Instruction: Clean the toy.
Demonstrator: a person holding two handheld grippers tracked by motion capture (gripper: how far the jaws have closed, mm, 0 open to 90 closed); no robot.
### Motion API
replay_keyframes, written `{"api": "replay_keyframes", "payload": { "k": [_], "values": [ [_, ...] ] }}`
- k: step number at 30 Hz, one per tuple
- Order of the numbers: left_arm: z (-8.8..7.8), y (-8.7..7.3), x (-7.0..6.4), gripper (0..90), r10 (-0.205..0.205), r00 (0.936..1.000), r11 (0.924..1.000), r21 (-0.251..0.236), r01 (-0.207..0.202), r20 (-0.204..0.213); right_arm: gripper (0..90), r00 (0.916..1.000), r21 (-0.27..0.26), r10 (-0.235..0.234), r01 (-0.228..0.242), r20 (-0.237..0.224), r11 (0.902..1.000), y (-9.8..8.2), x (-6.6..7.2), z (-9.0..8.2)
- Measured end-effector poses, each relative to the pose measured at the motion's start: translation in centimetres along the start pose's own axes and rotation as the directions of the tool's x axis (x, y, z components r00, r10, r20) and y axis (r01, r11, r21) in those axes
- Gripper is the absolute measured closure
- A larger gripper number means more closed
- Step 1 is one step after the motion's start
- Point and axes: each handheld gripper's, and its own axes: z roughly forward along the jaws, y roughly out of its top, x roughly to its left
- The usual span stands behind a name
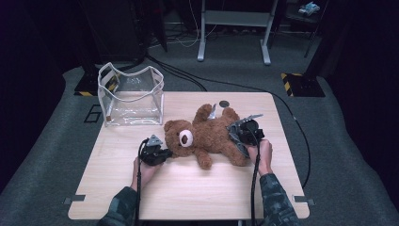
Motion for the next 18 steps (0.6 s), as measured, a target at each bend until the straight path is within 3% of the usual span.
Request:
{"api": "replay_keyframes", "payload": {
  "k": [4, 7, 9, 11, 14, 18],
  "values": [
    [0.1, 0.0, -0.1, 81.9, -0.001, 1.0000, 1.0000, -0.007, 0.001, -0.007, 80.6, 0.9997, -0.088, 0.020, -0.021, -0.015, 0.9959, 1.0, 0.4, -2.5],
    [0.1, 0.0, -0.1, 81.9, -0.002, 1.0000, 1.0000, -0.009, 0.002, -0.008, 80.4, 0.9988, -0.118, -0.019, 0.014, -0.045, 0.9929, 1.7, 1.9, -3.6],
    [0.1, 0.0, -0.1, 82.0, -0.001, 1.0000, 1.0000, -0.009, 0.001, -0.009, 80.4, 0.9970, -0.096, -0.039, 0.032, -0.067, 0.9949, 1.6, 2.9, -3.3],
    [0.1, 0.0, -0.1, 82.0, -0.002, 1.0000, 1.0000, -0.010, 0.002, -0.008, 80.5, 0.9971, -0.068, -0.058, 0.055, -0.049, 0.9961, 1.0, 3.4, -2.6],
    [0.1, 0.0, -0.1, 82.0, -0.002, 1.0000, 1.0000, -0.009, 0.002, -0.009, 80.7, 0.9980, -0.037, -0.039, 0.037, -0.050, 0.9987, -0.2, 2.7, -1.7],
    [0.1, 0.0, -0.1, 81.9, -0.002, 1.0000, 1.0000, -0.010, 0.002, -0.009, 80.8, 0.9988, 0.034, -0.049, 0.049, 0.004, 0.9982, -1.7, 1.5, -1.0]
  ]
}}
